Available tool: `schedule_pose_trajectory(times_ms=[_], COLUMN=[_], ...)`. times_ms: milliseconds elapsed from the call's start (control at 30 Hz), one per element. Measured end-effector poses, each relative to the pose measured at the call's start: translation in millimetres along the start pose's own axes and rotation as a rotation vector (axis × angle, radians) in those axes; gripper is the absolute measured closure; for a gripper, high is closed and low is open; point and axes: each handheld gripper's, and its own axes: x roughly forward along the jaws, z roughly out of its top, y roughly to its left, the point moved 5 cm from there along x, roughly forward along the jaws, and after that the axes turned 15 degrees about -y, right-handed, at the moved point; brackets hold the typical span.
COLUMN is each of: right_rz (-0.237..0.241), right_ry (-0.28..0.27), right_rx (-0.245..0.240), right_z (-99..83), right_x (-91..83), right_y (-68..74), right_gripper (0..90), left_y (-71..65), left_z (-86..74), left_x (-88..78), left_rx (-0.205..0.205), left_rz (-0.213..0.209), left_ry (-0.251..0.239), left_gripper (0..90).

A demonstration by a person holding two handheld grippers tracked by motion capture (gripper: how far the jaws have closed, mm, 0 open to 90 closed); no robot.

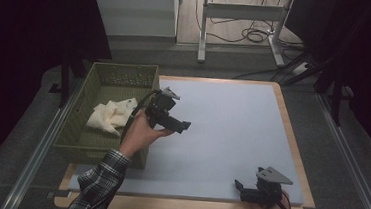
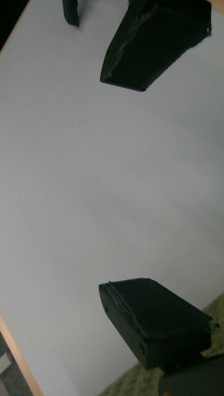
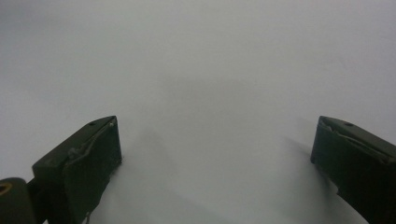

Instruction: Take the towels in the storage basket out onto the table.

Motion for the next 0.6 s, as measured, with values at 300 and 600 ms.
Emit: schedule_pose_trajectory(times_ms=[300,600], right_rz=[0.002,0.002], right_ry=[0.002,0.002], right_rx=[-0.001,-0.002], right_z=[0.0,0.0], right_x=[0.0,0.0], right_y=[-0.2,-0.2], right_gripper=[1.6,1.6], left_y=[22.8,55.1], left_z=[7.9,13.7], left_x=[-12.9,-38.4], left_rx=[-0.018,-0.044], left_rz=[0.042,0.111], left_ry=[-0.007,-0.025], left_gripper=[3.3,3.4])
